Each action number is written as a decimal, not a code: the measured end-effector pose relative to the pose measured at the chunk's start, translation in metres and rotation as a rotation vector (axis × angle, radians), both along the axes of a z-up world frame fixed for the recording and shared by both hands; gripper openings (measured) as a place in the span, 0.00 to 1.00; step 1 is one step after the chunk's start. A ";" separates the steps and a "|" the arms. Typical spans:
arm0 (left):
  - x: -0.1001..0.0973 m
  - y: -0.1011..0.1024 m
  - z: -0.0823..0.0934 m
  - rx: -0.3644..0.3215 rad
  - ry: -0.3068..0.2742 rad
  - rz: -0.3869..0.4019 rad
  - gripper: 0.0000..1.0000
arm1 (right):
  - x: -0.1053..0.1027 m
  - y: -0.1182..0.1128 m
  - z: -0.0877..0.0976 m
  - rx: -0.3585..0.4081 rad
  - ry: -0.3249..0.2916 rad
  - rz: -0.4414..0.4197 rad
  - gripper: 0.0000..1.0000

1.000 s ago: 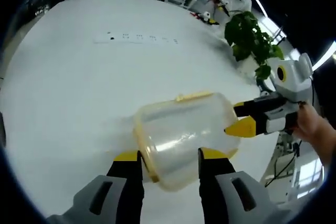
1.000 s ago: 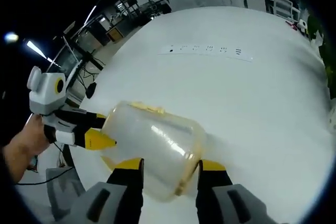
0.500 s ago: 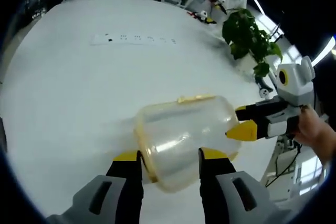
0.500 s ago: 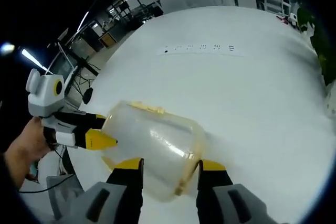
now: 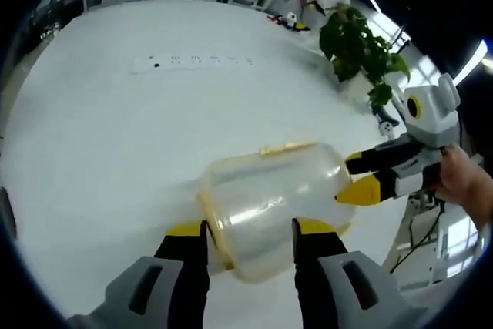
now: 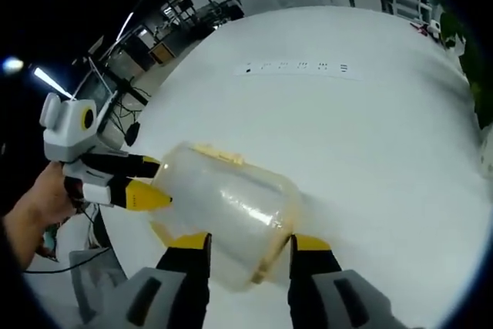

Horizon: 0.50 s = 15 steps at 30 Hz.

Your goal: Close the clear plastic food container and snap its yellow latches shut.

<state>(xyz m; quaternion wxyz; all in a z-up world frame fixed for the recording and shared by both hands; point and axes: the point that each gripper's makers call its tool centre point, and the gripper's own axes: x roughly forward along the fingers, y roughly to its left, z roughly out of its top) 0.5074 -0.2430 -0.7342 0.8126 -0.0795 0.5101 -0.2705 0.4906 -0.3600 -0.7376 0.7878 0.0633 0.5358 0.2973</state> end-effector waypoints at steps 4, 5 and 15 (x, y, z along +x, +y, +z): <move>0.003 0.001 0.009 -0.009 -0.021 -0.006 0.43 | -0.003 -0.001 0.001 -0.012 -0.009 0.021 0.43; 0.004 0.001 0.010 -0.008 -0.026 -0.007 0.44 | -0.003 -0.001 0.002 -0.007 -0.009 0.024 0.45; -0.004 0.006 0.012 0.059 -0.044 -0.104 0.51 | -0.003 -0.007 0.012 0.015 -0.029 0.043 0.47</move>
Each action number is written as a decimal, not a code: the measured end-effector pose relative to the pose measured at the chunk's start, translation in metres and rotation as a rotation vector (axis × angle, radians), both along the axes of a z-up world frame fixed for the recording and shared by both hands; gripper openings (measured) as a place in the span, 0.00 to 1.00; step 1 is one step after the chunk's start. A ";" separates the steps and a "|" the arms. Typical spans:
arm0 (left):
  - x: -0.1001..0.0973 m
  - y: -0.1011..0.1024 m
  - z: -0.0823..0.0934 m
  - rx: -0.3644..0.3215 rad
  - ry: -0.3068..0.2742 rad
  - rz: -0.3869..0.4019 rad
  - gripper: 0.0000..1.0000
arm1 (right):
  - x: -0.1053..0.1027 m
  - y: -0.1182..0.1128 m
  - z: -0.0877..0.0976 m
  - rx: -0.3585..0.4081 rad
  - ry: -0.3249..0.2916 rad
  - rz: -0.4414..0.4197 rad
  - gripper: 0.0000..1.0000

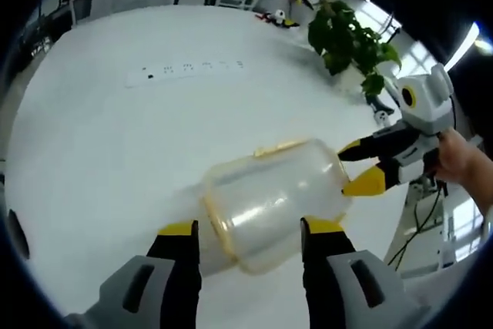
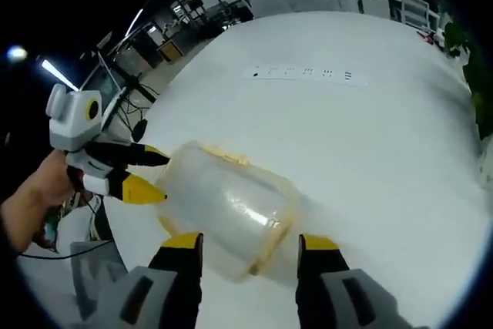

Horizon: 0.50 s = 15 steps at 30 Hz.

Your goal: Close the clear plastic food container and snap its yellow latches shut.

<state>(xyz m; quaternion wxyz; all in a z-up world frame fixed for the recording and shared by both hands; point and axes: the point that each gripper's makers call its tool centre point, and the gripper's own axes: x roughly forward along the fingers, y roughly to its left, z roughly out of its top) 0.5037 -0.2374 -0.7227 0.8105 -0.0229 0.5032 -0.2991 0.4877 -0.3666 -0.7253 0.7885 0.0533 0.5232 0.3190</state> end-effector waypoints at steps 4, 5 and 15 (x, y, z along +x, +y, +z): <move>0.000 0.002 0.003 0.002 -0.006 -0.016 0.54 | -0.001 -0.003 -0.001 -0.005 -0.002 0.009 0.49; 0.001 0.005 0.005 0.007 -0.011 -0.015 0.54 | -0.002 -0.004 -0.001 -0.009 0.002 0.009 0.49; -0.002 0.007 0.007 0.032 -0.030 -0.091 0.54 | -0.008 -0.007 0.003 -0.027 -0.017 0.071 0.51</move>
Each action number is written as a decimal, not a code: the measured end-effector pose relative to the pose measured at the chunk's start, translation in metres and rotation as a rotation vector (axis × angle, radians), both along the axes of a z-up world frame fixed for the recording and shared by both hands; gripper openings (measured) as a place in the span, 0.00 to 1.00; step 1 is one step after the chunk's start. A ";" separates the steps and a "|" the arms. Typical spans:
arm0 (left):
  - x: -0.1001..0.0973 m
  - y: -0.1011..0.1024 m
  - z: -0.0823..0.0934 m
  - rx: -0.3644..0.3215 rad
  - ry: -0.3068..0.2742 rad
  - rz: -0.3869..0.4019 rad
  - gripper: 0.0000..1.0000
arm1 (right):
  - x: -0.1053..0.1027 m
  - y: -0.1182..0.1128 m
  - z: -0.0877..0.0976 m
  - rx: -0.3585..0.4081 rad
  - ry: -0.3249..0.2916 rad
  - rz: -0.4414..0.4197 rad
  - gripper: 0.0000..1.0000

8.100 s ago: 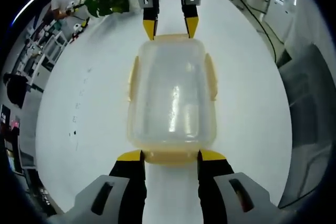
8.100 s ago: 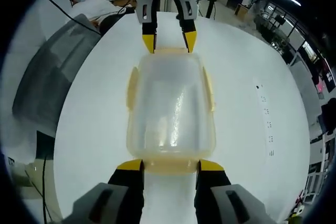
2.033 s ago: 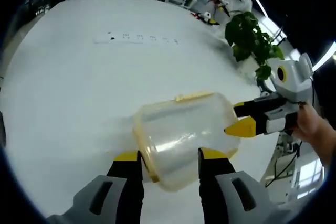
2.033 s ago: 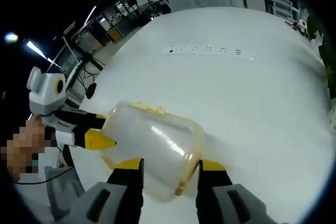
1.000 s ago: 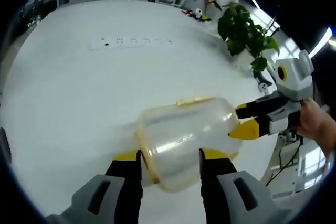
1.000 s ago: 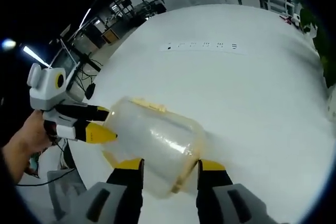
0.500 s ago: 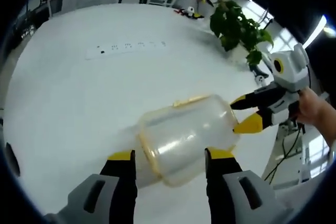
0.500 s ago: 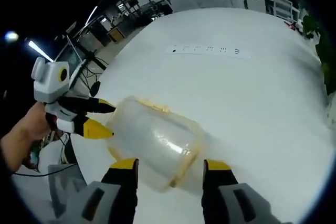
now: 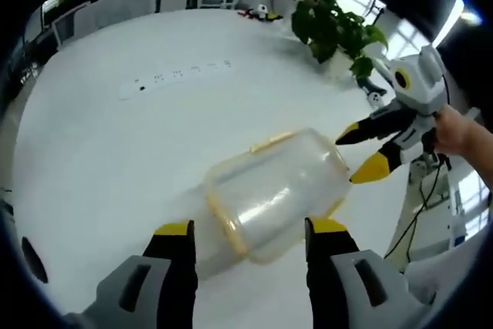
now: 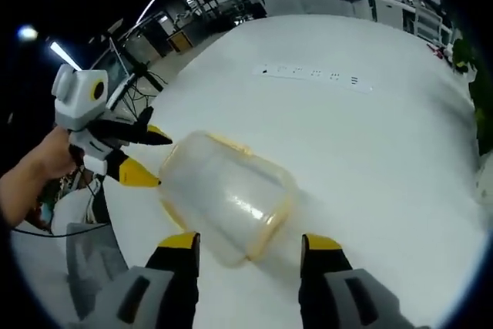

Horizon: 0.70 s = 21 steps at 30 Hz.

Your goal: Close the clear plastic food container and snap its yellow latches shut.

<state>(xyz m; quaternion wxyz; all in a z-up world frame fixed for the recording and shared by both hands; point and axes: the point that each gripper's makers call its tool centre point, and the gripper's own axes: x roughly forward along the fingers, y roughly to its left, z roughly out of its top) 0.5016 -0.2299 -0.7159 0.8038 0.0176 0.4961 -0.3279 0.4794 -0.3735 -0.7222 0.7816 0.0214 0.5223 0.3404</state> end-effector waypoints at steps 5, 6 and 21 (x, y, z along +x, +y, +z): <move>0.002 0.002 0.003 0.029 -0.043 -0.053 0.58 | -0.001 -0.003 0.003 -0.041 -0.046 0.080 0.51; 0.002 0.002 0.004 0.032 -0.047 -0.063 0.57 | -0.002 -0.004 0.004 -0.039 -0.039 0.079 0.51; -0.001 -0.003 0.012 0.031 -0.086 -0.195 0.61 | -0.001 -0.007 0.012 -0.100 -0.114 0.177 0.53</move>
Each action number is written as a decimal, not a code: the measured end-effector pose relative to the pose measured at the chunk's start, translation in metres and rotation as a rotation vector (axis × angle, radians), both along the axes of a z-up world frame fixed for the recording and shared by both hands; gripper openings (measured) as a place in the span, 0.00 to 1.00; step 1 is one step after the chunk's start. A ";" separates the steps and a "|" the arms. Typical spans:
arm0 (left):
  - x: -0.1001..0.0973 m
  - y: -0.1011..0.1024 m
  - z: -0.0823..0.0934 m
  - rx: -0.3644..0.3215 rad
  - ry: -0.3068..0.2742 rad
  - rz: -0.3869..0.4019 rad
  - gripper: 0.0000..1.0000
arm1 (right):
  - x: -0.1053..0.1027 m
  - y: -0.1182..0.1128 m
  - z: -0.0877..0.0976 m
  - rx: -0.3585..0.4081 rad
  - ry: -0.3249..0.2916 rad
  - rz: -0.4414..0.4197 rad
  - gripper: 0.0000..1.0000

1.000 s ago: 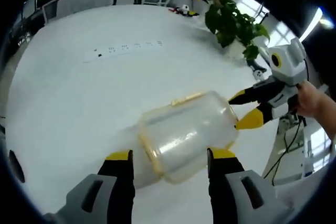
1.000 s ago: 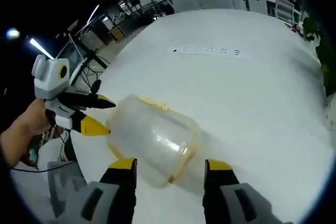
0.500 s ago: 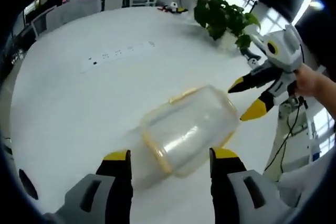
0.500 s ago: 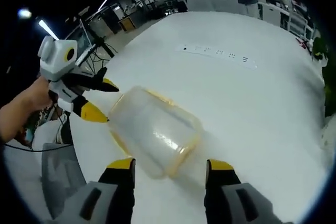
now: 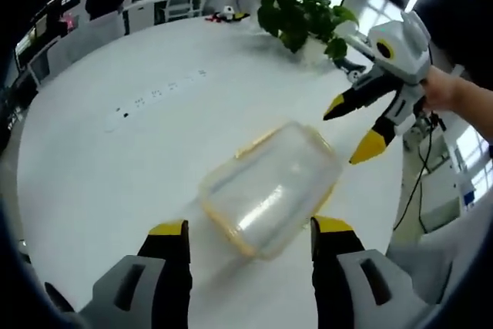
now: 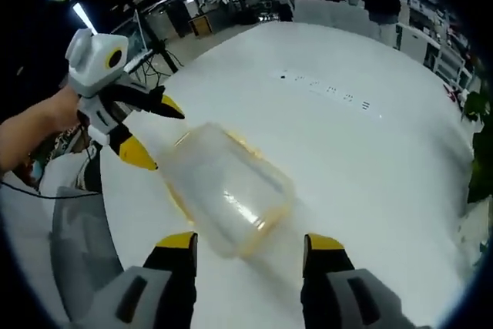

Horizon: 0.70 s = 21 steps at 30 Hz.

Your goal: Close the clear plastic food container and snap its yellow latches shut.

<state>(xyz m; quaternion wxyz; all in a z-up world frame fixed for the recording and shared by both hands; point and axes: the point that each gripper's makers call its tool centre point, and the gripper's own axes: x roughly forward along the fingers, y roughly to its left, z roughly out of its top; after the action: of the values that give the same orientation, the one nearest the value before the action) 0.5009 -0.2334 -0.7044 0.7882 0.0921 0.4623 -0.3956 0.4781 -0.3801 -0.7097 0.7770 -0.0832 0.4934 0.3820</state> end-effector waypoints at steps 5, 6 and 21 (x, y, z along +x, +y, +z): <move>-0.006 -0.001 -0.001 0.031 -0.021 -0.093 0.61 | -0.001 0.000 0.000 -0.043 -0.046 0.085 0.53; -0.007 -0.002 -0.001 0.035 -0.028 -0.107 0.61 | -0.001 -0.002 -0.001 -0.072 -0.066 0.111 0.53; -0.019 -0.001 -0.006 0.113 -0.068 -0.330 0.63 | -0.005 -0.005 -0.006 -0.198 -0.101 0.307 0.54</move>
<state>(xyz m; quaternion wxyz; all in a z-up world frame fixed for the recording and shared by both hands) 0.4814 -0.2347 -0.7105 0.7213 0.2242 0.4357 -0.4896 0.4735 -0.3856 -0.7162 0.7213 -0.2526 0.4706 0.4409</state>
